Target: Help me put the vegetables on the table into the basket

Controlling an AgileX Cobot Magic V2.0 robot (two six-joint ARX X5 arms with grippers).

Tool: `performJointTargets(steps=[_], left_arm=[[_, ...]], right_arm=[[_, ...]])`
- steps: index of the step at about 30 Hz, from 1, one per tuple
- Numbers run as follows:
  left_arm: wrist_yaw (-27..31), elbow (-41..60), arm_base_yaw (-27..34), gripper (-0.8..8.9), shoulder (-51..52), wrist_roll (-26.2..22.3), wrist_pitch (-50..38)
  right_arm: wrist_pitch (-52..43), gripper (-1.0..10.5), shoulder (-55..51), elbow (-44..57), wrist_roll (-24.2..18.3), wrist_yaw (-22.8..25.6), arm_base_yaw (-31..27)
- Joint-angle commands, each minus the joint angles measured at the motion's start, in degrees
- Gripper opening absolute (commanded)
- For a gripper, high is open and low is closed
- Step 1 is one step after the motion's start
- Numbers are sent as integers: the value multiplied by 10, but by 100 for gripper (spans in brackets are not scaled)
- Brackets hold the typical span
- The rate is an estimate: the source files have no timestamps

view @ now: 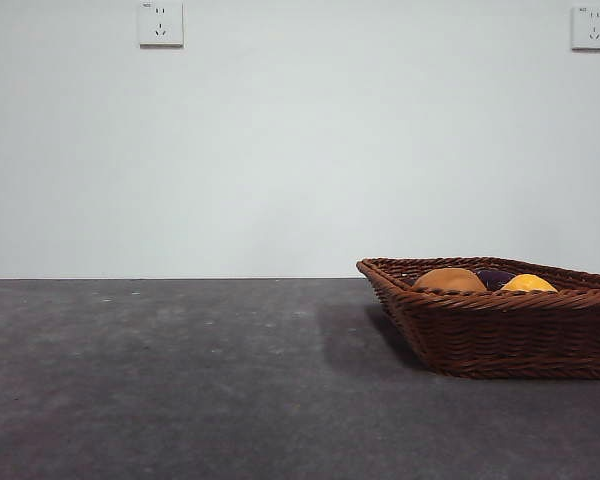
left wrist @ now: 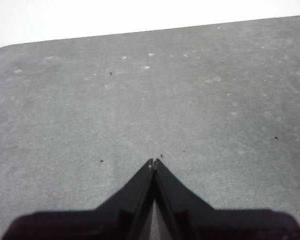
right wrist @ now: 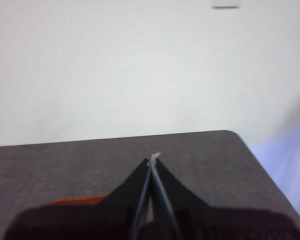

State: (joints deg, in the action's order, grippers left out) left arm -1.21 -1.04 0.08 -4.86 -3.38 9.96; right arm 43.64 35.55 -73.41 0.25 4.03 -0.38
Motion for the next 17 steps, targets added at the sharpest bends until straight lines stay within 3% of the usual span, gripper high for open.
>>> performJointTargets(steps=[1, 8, 17], left_arm=[[-3, 6, 1, -4, 0, 4, -4], [-3, 6, 1, -4, 0, 4, -4], [-3, 6, 1, -4, 0, 4, -4]], right_arm=[[-75, 0, -59, 123, 11, 10, 0], [-241, 0, -180, 388, 43, 10, 0], [-330, 0, -289, 623, 106, 11, 0]])
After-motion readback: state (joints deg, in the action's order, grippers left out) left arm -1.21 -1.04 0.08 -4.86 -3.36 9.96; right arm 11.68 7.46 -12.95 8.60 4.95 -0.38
